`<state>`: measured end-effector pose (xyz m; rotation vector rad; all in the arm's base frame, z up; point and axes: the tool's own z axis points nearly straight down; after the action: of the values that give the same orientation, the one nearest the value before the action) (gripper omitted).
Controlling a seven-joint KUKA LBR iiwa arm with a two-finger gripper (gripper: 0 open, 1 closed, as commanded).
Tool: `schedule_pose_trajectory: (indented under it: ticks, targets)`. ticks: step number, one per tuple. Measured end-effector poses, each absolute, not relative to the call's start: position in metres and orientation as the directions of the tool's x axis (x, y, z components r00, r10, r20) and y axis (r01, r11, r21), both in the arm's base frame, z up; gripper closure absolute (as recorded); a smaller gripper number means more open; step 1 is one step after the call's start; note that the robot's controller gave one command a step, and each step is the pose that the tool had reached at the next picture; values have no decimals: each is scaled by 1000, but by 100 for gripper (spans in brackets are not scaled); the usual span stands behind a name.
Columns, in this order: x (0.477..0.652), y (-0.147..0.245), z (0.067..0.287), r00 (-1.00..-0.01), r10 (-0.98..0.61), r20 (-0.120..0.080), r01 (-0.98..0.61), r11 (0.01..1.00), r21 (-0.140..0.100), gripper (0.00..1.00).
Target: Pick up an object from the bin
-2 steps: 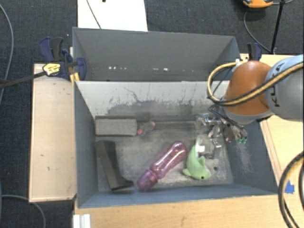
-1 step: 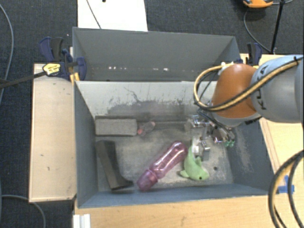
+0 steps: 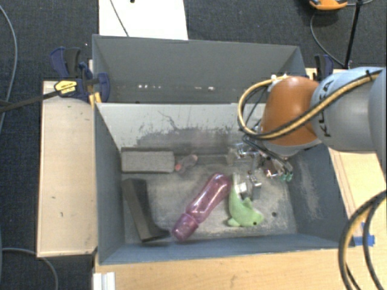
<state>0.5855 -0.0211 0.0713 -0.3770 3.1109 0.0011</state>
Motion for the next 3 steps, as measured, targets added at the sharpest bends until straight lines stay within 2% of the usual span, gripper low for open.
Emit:
schedule_pose_trajectory:
  ticks: [1,2,3]
  targets:
    - [589,-2,71,-979,-205,-11,-205,979,-3,0]
    - [588,26,71,-964,-265,-10,-265,964,-2,0]
    - [575,71,71,-854,-521,-13,-521,854,-8,0]
